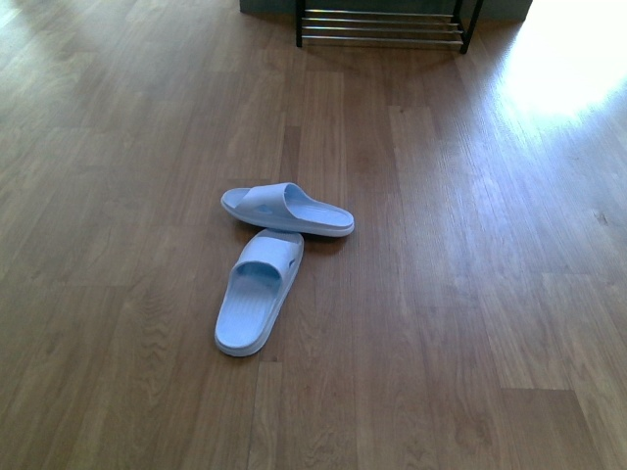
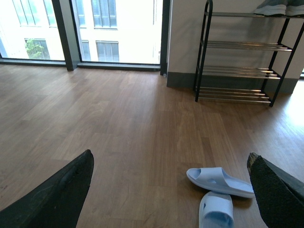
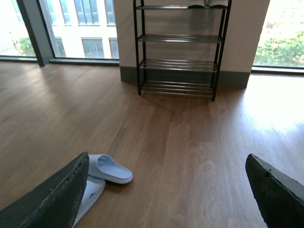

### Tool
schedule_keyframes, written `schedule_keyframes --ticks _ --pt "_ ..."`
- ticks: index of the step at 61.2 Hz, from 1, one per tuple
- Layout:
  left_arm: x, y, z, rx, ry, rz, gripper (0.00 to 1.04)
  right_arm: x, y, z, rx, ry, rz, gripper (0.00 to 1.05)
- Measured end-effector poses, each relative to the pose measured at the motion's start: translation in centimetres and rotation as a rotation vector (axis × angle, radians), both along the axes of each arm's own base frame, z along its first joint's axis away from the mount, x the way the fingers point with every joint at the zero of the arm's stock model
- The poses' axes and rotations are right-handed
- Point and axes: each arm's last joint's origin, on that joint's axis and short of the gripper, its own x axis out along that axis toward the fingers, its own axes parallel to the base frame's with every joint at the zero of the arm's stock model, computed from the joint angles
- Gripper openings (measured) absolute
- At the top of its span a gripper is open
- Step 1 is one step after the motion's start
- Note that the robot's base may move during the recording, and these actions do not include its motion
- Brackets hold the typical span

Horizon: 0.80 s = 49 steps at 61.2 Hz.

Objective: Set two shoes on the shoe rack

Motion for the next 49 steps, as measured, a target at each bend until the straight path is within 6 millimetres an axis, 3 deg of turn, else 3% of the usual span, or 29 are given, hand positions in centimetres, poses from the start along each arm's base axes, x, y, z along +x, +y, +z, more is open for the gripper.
schedule_keyframes --ticks 49 --pt "0.00 -0.01 0.00 0.000 0.000 -0.003 0.95 0.00 0.00 0.00 0.000 0.000 -0.002 0.96"
